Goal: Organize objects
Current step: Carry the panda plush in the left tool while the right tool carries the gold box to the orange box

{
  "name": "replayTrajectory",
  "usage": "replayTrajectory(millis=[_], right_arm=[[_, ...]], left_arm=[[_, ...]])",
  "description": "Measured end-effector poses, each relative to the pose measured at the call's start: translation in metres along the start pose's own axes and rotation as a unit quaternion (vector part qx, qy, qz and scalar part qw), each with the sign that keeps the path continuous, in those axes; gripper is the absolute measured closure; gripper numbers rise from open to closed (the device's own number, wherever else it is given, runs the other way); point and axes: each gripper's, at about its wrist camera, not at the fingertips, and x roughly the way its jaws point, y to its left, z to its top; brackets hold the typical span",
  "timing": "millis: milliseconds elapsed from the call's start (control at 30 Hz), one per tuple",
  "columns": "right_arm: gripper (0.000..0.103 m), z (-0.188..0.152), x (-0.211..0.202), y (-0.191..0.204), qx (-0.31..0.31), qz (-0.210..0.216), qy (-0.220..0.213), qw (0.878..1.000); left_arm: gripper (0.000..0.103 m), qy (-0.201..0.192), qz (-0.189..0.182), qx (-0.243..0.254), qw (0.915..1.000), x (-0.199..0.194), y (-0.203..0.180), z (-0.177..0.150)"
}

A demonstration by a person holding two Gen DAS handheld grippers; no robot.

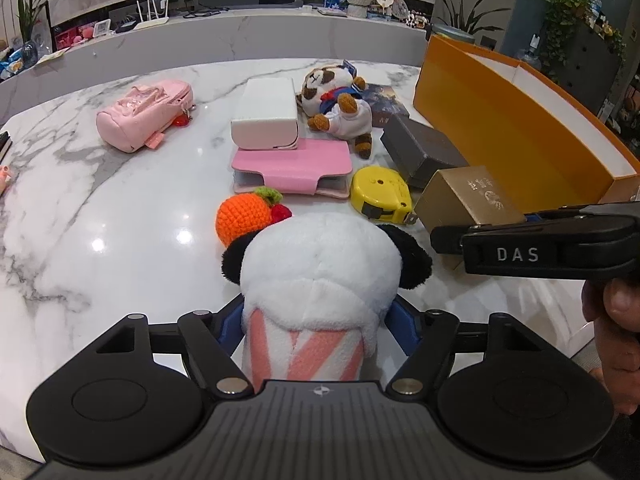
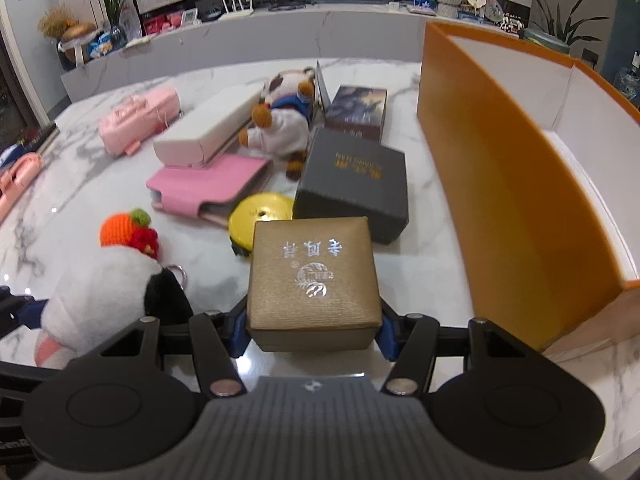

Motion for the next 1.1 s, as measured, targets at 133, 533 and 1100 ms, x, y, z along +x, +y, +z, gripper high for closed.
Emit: replayTrajectory(millis=[133,533,1100], right_arm=[[0.042,0.001,-0.009,0.001,-0.006,0.002,-0.008,1.000],[0.042,0.016,-0.043,0.001,-0.018,0.021,-0.031,0.999],[0.042,0.057,-0.123,-0.063,-0.011,-0.017,-0.093,0.995]], left_arm=[[0.021,-0.022,-0.008,0.000,0.9997,-0.010,0.001,0.001],[0.022,-0.036,-0.025,-0.017,0.9989,-0.040,0.003,0.013],[0.022,-0.087,-0.079,0.052,0.9917,-0.051,-0.074,0.091]])
